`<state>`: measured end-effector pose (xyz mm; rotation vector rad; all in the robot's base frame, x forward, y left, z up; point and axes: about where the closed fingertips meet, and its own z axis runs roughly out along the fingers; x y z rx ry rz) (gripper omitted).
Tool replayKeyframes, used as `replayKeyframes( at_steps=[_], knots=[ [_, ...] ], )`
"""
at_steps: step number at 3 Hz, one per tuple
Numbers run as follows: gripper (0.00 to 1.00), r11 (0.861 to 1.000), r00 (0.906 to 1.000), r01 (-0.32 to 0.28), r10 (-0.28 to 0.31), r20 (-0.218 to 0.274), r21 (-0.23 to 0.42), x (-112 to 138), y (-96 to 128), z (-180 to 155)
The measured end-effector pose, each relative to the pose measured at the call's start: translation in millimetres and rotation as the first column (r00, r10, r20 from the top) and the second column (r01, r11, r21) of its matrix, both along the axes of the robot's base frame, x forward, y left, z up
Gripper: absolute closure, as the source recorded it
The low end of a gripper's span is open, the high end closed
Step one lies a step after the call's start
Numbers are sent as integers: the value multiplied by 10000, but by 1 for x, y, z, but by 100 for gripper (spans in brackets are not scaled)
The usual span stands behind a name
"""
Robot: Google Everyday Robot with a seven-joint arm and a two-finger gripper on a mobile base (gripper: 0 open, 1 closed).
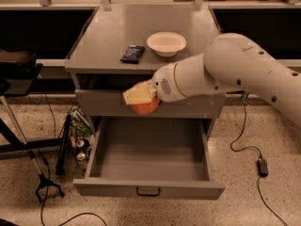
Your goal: Place apple into middle drawer
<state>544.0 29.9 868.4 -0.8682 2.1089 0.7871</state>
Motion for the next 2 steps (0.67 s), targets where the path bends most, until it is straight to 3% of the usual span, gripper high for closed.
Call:
replayKeyframes(
  at_steps=[1,2],
  knots=[
    [100,9935,9875,-665,524,-1487,-919,-14,-17,-60],
    [100,9856,9567,-969,539,-2861,-1383,-5,-16,-111]
  ],
)
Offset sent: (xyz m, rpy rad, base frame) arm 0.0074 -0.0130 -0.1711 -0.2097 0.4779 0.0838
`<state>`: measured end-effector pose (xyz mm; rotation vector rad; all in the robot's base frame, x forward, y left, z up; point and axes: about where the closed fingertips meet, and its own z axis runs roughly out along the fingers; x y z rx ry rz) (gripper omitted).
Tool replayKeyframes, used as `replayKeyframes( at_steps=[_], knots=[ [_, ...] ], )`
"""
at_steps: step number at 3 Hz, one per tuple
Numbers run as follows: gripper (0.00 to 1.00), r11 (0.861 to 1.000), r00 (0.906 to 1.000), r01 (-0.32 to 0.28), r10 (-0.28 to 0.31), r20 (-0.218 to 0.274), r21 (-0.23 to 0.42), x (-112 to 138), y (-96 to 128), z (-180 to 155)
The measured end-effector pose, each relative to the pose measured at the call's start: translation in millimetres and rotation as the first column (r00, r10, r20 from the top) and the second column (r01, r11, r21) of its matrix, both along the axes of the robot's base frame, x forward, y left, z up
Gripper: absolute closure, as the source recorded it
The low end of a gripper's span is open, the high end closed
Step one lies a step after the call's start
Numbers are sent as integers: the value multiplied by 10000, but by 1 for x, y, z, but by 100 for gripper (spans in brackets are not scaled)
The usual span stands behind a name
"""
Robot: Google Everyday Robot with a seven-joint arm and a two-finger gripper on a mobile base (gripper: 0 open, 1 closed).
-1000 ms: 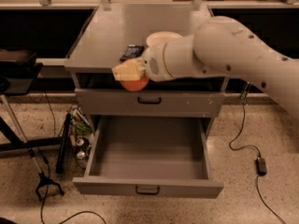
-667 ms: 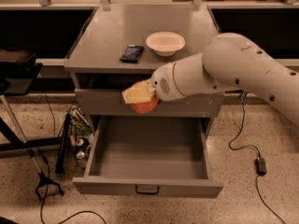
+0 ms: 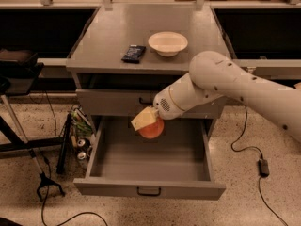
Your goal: Place apple into middle drawer
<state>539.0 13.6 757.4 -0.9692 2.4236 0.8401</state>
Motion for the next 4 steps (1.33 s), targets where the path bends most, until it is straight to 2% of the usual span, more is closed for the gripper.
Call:
replayKeyframes(
  at_steps=[1,2,3,4],
  knots=[
    [100,9981,9915,9,-89,-1301,-614,16,14,-39],
    [100,9981,9915,9,-89,-1300,-614,16,14,-39],
    [100,9938,9931,-12,-119,-1168,-1110,16,17,-57],
    [100,9873,9929,225,-405,-1120,-1575,23,7,-94]
  ],
)
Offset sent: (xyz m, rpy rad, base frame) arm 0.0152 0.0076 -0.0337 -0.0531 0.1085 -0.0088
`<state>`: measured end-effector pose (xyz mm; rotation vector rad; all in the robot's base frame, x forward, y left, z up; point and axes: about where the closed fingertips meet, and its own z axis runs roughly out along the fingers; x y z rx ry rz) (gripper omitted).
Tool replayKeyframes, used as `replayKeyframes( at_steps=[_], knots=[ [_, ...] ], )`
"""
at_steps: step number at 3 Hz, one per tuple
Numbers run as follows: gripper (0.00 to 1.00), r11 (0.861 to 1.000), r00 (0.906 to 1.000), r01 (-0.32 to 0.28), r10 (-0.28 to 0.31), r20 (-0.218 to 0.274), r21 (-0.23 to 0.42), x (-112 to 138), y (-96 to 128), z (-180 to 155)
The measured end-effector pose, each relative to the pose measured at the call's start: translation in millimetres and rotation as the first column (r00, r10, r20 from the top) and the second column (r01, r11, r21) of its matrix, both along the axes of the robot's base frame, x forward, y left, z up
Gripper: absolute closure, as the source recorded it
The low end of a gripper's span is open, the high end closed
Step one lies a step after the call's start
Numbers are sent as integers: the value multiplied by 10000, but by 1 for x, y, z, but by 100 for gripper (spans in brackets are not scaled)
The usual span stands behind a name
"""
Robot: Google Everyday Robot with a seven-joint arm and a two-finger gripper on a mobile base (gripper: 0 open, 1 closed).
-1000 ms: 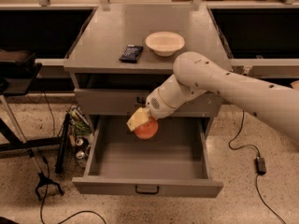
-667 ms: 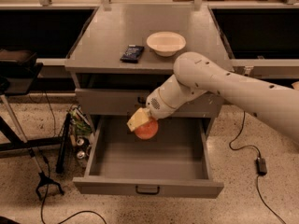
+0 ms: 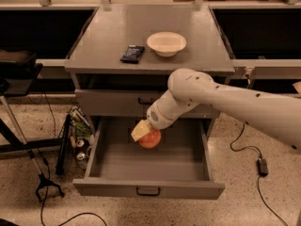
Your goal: Place apple into middle drawer
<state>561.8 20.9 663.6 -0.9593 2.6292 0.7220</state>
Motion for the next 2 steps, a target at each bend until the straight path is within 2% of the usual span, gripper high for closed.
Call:
replayKeyframes(
  at_steps=[1,2],
  knots=[
    [100,9993,9993,341,-338,158,-152,10,-7,-38],
    [100,9980,9975,605,-599,384,-164,23,-5,-73]
  ],
)
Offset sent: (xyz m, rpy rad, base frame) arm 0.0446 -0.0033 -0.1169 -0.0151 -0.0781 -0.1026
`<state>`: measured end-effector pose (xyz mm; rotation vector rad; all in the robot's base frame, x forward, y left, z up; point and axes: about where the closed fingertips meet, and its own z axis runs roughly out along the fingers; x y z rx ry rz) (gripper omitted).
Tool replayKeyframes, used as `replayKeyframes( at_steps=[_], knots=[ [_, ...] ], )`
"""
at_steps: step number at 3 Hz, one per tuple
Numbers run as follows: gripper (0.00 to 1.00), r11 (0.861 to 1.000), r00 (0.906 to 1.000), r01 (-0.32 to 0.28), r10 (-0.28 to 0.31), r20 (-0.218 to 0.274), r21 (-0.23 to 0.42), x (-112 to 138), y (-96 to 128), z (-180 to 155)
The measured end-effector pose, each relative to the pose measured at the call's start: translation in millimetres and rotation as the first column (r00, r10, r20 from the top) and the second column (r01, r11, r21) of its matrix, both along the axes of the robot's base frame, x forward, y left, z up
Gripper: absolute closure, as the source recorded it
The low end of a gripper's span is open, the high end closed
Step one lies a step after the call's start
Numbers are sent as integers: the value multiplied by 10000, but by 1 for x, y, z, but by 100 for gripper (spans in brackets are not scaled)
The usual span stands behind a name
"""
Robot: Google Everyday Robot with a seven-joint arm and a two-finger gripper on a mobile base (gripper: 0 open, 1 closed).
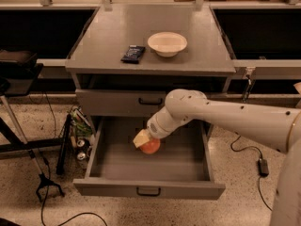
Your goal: Place apple into middle drawer
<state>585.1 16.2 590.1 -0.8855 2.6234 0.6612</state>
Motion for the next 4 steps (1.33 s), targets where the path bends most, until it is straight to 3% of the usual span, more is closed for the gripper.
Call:
replayKeyframes(
  at_steps=[1,3,4],
  knots=[
    [100,9995,9995,313,-312,83,-28,12,3,-32],
    [100,9959,9947,899,-900,-501,-51,14,1,-103],
    [88,9946,9930,1020,-1008,-608,176,10,5,-124]
  ],
)
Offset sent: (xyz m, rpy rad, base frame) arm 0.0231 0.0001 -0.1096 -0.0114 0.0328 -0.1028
